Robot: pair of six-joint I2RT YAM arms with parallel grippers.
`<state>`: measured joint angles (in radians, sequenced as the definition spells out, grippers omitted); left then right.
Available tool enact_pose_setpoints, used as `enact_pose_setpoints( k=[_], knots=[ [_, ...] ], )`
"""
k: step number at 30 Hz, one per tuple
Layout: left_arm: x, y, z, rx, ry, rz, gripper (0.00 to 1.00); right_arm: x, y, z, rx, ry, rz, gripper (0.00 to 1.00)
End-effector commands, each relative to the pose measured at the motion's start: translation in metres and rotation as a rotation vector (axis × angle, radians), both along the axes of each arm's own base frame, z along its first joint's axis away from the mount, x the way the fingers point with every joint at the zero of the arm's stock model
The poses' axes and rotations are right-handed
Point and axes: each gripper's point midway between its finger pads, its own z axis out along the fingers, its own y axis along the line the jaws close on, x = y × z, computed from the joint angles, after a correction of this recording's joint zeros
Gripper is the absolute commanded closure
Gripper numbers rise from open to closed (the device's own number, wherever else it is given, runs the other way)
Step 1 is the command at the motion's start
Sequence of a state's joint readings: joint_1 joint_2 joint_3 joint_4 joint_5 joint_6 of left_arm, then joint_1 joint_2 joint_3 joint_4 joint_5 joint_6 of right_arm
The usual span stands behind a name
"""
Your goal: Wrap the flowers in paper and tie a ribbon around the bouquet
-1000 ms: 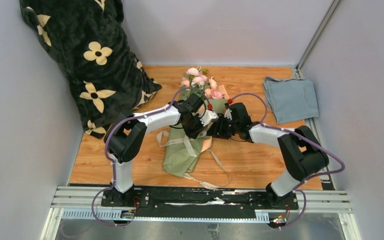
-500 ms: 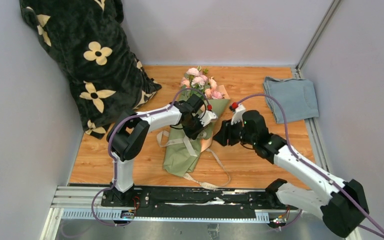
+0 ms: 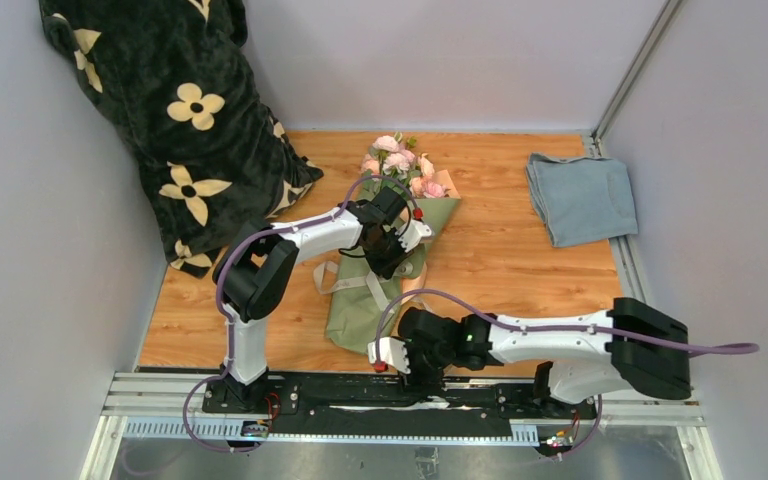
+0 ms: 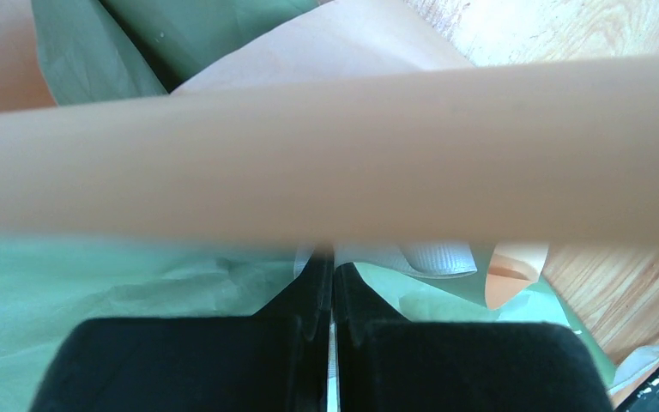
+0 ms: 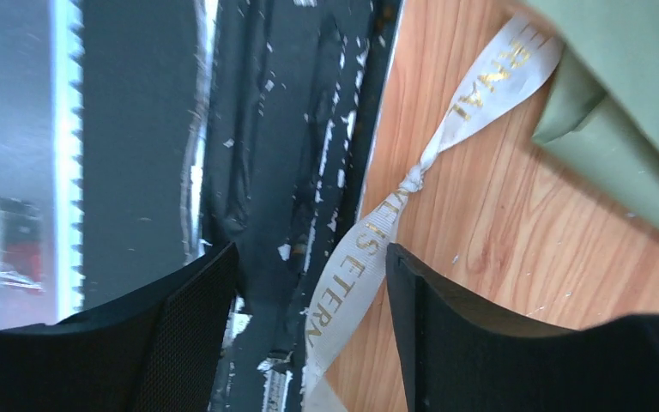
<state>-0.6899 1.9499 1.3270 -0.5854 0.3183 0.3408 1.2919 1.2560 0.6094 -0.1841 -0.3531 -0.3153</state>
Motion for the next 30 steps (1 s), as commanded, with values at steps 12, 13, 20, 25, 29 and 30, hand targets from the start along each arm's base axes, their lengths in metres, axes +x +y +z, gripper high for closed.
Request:
enact_pose_setpoints(
  k=[12, 13, 20, 25, 29, 30],
  knots=[
    [-0.002, 0.006, 0.005, 0.017, 0.007, -0.015, 1.00, 0.061, -0.021, -0.019, -0.246, -0.347, -0.037, 0.56],
    [-0.002, 0.006, 0.005, 0.016, 0.007, -0.016, 1.00, 0.065, -0.027, -0.020, -0.277, -0.366, -0.039, 0.75],
    [0.001, 0.003, 0.012, 0.003, -0.005, -0.019, 1.00, 0.112, -0.046, 0.053, -0.143, -0.504, -0.274, 1.00],
    [0.003, -0.003, 0.019, -0.022, -0.009, -0.024, 1.00, 0.155, -0.071, 0.161, 0.332, -0.530, -0.609, 1.00],
    [0.004, -0.009, 0.021, -0.041, 0.004, -0.024, 1.00, 0.169, -0.107, 0.245, 0.685, -0.650, -0.795, 1.00],
    [0.004, -0.011, 0.021, -0.047, 0.009, -0.024, 1.00, 0.171, -0.117, 0.262, 0.736, -0.689, -0.832, 1.00]
  ],
)
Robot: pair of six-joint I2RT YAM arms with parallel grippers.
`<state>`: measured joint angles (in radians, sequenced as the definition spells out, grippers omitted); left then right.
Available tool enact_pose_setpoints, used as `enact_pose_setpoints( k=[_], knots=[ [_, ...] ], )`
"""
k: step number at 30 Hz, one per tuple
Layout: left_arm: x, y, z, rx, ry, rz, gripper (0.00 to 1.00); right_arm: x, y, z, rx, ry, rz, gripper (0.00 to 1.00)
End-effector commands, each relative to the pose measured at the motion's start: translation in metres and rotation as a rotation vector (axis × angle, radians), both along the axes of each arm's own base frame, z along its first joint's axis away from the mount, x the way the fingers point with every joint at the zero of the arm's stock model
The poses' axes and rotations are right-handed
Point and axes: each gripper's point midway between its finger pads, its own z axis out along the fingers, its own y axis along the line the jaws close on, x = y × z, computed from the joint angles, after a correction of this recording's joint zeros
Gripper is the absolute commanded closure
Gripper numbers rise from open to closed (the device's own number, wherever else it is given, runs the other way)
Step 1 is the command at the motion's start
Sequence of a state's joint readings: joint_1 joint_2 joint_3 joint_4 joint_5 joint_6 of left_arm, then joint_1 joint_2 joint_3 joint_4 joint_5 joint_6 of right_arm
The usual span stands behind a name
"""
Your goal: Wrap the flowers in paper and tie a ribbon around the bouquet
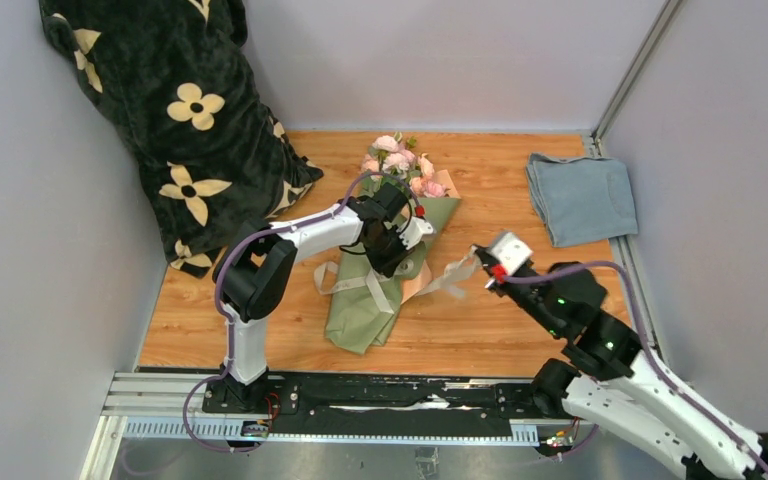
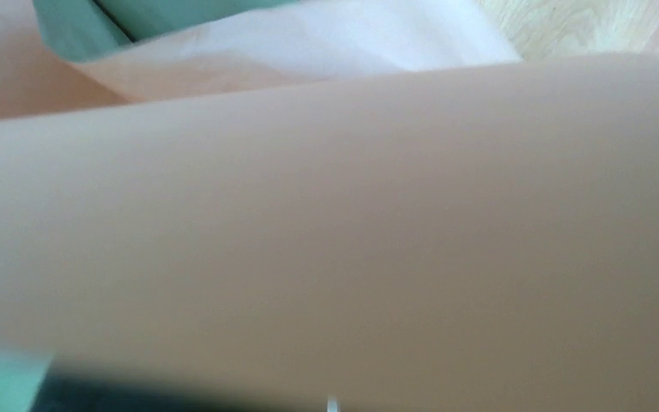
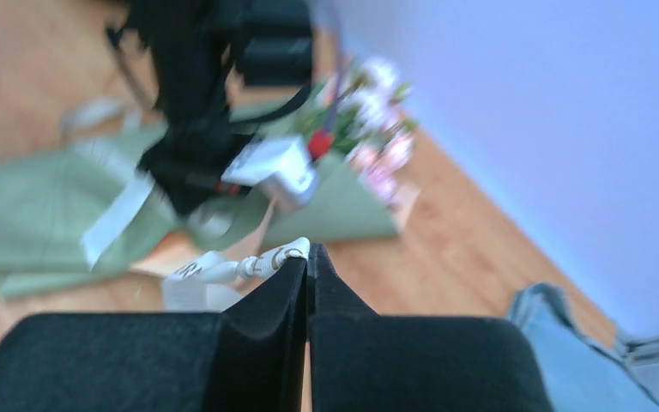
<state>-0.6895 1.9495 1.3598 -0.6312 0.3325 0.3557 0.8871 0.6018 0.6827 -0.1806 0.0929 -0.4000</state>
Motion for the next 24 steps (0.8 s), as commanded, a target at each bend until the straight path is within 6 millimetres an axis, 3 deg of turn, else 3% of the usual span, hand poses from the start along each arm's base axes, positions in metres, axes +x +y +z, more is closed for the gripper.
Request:
enact_pose_setpoints(
  k=[1, 3, 6, 8, 10, 12, 16, 19, 24],
  knots=[
    [0.005, -0.011, 0.014, -0.051, 0.005, -0.006, 1.00, 0.007, -0.029, 0.063, 0.235, -0.160, -0.107, 1.00],
    [0.004, -0.016, 0.016, -0.071, 0.018, -0.010, 1.00, 0.012, -0.048, 0.092, 0.266, -0.239, -0.187, 1.00],
    [0.000, -0.025, 0.022, -0.106, 0.037, -0.022, 1.00, 0.019, -0.061, 0.117, 0.253, -0.298, -0.255, 1.00],
    [-0.004, -0.032, 0.025, -0.127, 0.048, -0.039, 1.00, 0.021, -0.054, 0.127, 0.238, -0.310, -0.230, 1.00],
    [-0.010, -0.044, 0.026, -0.142, 0.061, -0.061, 1.00, 0.024, -0.038, 0.123, 0.214, -0.276, -0.168, 1.00],
    [-0.013, -0.057, 0.031, -0.171, 0.077, -0.076, 1.00, 0.025, -0.010, 0.103, 0.195, -0.206, -0.069, 1.00],
    [-0.009, -0.072, 0.050, -0.241, 0.107, -0.050, 1.00, 0.032, 0.044, 0.045, 0.204, -0.027, 0.089, 1.00],
    [0.008, -0.061, 0.064, -0.280, 0.082, 0.013, 1.00, 0.034, 0.071, 0.015, 0.238, 0.045, 0.170, 1.00],
    [0.033, -0.023, 0.071, -0.306, 0.093, 0.112, 1.00, 0.040, 0.108, -0.031, 0.238, 0.179, 0.271, 1.00]
  ],
)
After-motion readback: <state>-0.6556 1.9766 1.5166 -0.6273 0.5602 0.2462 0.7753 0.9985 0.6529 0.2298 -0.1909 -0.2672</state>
